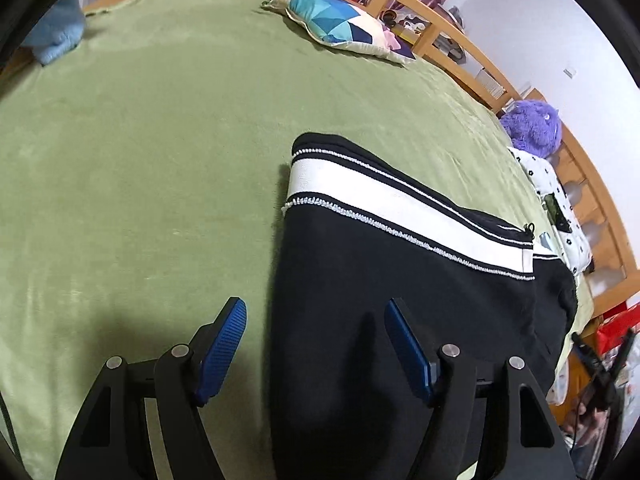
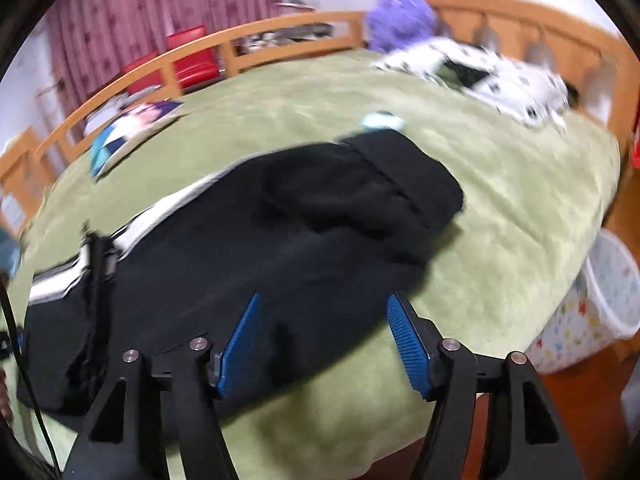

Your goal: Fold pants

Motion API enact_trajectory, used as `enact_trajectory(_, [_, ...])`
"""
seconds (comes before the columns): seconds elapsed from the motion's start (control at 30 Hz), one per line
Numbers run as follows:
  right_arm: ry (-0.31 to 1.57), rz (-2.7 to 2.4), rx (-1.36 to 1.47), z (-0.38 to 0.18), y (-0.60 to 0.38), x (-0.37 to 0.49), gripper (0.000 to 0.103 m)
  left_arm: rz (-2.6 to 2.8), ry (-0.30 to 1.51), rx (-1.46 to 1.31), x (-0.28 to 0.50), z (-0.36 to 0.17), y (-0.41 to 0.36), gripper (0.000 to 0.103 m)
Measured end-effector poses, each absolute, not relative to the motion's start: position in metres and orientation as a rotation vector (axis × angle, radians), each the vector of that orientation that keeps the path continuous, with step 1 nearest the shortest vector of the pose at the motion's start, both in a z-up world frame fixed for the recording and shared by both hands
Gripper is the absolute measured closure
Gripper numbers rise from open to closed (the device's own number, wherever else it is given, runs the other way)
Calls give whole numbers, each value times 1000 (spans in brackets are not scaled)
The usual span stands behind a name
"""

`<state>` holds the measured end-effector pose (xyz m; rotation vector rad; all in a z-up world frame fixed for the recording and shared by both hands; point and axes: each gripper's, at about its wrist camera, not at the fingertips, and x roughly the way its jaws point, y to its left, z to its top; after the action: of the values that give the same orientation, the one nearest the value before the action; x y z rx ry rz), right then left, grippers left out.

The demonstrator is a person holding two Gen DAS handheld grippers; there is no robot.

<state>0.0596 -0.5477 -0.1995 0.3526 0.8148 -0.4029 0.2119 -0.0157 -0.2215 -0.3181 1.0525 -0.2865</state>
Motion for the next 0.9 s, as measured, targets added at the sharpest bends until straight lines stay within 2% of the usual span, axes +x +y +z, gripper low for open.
enact_trajectory(0.07, [814, -393, 424, -216, -566, 67, 38, -283, 1070, -316, 215, -229, -20, 34])
enact_trajectory(0.23, [772, -348, 611, -250, -597, 77, 23, -293, 1083, -263, 223, -237, -31, 32])
enact_trajectory(0.5, [712, -295, 749, -258, -630, 111, 21, -330, 1079, -246, 239, -239, -35, 32])
enact_trajectory(0.57, [732, -321, 708, -255, -625, 119, 28, -328, 1076, -247, 243, -240, -37, 32])
enact_trajectory(0.6, [750, -340, 673, -253, -621, 122, 39, -326, 1070, -246, 243, -239, -39, 37])
enact_trajectory(0.63, [757, -342, 656, -253, -619, 123, 45, -330, 1068, -243, 244, -239, -41, 55])
enact_trajectory(0.67, [764, -314, 657, -250, -615, 122, 62, -336, 1068, -243, 243, -238, -44, 68])
enact_trajectory(0.7, [755, -300, 669, -244, -612, 118, 74, -342, 1062, -244, 243, -236, -44, 75])
enact_trajectory(0.77, [732, -303, 656, -231, -605, 113, 81, -354, 1032, -231, 238, -225, -44, 85])
enact_trajectory(0.9, [699, -338, 549, -190, -574, 111, 84, -360, 980, -250, 231, -201, -41, 91])
